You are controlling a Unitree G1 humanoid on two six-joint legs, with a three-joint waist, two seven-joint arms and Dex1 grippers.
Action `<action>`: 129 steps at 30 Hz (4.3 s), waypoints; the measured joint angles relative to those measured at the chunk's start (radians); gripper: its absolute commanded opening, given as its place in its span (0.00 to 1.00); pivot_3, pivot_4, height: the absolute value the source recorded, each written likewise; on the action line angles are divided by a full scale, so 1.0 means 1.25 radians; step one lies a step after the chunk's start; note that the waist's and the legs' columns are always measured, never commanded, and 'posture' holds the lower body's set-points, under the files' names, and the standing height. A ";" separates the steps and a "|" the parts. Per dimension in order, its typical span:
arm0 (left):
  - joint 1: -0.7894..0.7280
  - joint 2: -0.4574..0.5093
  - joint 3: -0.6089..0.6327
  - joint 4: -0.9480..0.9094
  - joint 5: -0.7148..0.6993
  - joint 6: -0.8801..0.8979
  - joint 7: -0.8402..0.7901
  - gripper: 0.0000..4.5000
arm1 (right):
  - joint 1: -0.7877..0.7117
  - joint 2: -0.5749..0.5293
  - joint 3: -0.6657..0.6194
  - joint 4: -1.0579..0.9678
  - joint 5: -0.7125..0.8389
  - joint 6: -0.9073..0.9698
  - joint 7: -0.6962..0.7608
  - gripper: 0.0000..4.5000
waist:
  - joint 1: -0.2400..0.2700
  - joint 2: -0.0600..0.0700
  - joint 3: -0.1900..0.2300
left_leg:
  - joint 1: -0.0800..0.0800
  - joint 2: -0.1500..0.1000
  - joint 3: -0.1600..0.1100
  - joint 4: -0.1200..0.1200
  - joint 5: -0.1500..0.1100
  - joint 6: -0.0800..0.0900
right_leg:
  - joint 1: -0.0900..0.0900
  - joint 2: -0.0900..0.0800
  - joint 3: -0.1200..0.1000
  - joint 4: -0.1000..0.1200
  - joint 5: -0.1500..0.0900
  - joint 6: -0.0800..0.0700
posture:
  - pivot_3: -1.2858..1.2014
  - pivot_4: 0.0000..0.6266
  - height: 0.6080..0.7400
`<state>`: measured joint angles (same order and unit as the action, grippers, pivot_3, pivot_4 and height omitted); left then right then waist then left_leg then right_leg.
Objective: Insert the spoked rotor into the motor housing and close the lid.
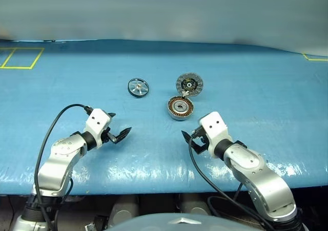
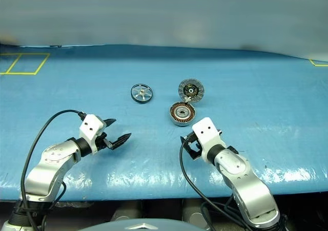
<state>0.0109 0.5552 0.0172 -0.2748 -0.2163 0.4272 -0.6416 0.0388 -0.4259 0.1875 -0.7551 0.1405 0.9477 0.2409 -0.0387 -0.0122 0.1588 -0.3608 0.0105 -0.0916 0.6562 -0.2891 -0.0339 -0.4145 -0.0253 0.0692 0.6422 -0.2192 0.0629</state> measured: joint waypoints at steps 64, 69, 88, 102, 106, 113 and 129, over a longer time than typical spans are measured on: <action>0.042 -0.032 -0.011 -0.006 0.002 -0.023 0.008 1.00 | -0.581 0.037 0.195 0.485 0.037 0.219 0.152 1.00 | -0.020 0.001 0.001 | -0.002 0.000 -0.001 0.001 -0.001 0.001 | -0.001 0.000 -0.001 0.000 0.004 -0.001 | 0.52 0.24 1.00; 0.042 -0.033 -0.013 -0.006 0.002 -0.024 0.008 1.00 | -0.587 0.052 0.209 0.537 0.024 0.181 0.168 1.00 | -0.020 0.001 0.001 | -0.002 0.000 -0.001 0.001 -0.001 0.001 | -0.001 0.000 -0.001 0.000 0.004 -0.001 | 0.52 0.24 1.00; 0.052 -0.035 -0.024 -0.006 0.009 -0.042 0.007 1.00 | -0.608 0.095 0.214 0.596 -0.032 0.155 0.190 0.45 | -0.032 0.000 0.000 | 0.002 0.001 0.000 0.001 0.000 0.001 | 0.001 0.001 -0.001 0.002 0.004 -0.001 | 0.52 0.24 1.00; 0.043 -0.035 -0.026 -0.006 0.011 -0.043 0.013 1.00 | -0.524 0.198 0.217 0.399 -0.012 0.309 0.174 0.45 | -0.034 0.000 0.000 | 0.002 0.002 0.000 -0.001 -0.001 0.001 | 0.000 0.001 -0.001 0.001 0.004 -0.004 | 0.52 0.24 1.00; 0.049 -0.035 -0.026 -0.006 0.010 -0.043 0.014 1.00 | -0.502 0.212 0.234 0.348 -0.005 0.344 0.167 0.45 | -0.034 0.000 0.000 | 0.002 0.002 0.000 -0.001 -0.001 0.001 | -0.001 0.001 -0.001 0.001 0.003 -0.004 | 0.52 0.24 1.00; 0.052 -0.033 -0.020 -0.006 0.008 -0.042 0.018 1.00 | -0.461 0.235 0.241 0.290 0.009 0.371 0.149 0.45 | -0.034 0.000 -0.001 | 0.002 0.002 0.000 -0.002 -0.001 0.001 | -0.001 0.001 -0.001 0.001 0.002 -0.002 | 0.52 0.24 1.00; 0.069 -0.030 0.012 -0.006 0.001 -0.040 0.024 1.00 | -0.440 0.291 0.253 0.278 0.078 0.393 0.135 0.95 | -0.032 0.001 0.000 | 0.001 0.002 0.000 -0.002 0.000 0.001 | -0.001 0.001 -0.002 0.001 0.001 -0.002 | 0.52 0.24 1.00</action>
<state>0.0972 0.5176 0.0323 -0.2819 -0.2154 0.3771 -0.6112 -0.5110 -0.0625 0.5041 -0.4076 0.2384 1.4389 0.4091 -0.0785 -0.0110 0.1586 -0.3590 0.0126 -0.0921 0.6532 -0.2897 -0.0331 -0.4161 -0.0246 0.0671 0.6434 -0.2175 0.0598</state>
